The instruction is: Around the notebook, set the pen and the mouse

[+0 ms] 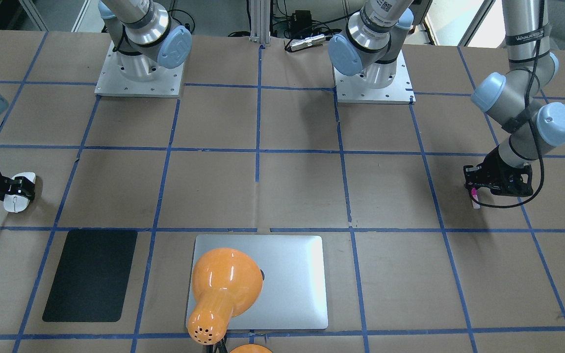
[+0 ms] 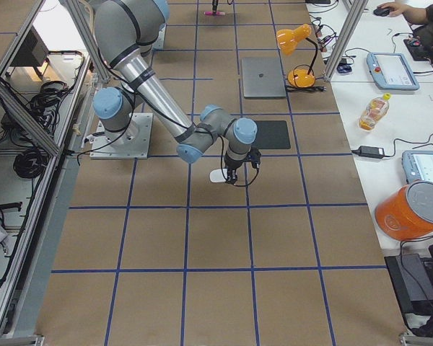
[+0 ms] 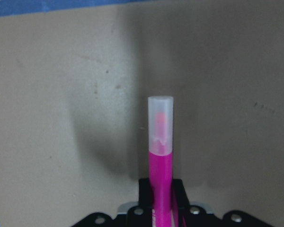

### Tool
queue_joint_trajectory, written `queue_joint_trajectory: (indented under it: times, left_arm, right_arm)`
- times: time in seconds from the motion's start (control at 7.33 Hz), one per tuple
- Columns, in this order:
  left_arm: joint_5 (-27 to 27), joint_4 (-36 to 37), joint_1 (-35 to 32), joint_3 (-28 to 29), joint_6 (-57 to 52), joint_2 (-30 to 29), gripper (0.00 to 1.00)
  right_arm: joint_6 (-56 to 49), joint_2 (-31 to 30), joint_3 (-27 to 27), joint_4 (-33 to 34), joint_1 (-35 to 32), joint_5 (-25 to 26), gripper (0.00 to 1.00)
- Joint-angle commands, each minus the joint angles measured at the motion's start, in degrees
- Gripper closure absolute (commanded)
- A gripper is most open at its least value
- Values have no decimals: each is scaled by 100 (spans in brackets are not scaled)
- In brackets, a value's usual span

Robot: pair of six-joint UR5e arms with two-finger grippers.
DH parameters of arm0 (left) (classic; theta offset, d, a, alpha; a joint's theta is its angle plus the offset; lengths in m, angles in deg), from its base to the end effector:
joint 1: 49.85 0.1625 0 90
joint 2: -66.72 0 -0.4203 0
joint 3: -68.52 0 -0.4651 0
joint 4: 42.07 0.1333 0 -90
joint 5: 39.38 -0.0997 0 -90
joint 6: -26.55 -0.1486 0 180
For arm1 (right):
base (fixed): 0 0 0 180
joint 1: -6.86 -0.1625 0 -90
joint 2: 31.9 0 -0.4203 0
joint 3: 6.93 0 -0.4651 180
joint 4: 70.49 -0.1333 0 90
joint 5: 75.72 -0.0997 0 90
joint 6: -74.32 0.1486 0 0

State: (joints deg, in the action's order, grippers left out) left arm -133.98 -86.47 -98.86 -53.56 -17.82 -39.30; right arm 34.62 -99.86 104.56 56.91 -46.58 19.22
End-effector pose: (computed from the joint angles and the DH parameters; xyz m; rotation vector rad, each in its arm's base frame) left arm 0.2493 -0.4719 0.0680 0.0944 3.1078 0.1345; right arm -0.2476 -0.5362 0.0739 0.0931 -3.1311 -0.2154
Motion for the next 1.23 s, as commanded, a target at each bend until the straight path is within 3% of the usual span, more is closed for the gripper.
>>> queue_joint_trajectory:
  times: [0.0,0.14,0.55,0.95,1.09]
  left_arm:
    - [56,-34,59,8,643,160,100]
    - [160,-86,-63,26,1571,343,100]
    - [257,-2076,-1238,867,4568,792,100]
    - [679,-2442,-2652,905,7573,1197,100]
    - [724,-2390,-3197,922,8758,1067,100]
  right_arm:
    - [15,-34,-4,-13,0,24,40]
    - [6,-51,-4,-13,0,25,41]
    - [94,-139,-83,-13,-149,-1,40]
    - [977,-78,-608,-39,-1103,-28,39]
    - [1521,1,-793,-48,-1490,-37,38]
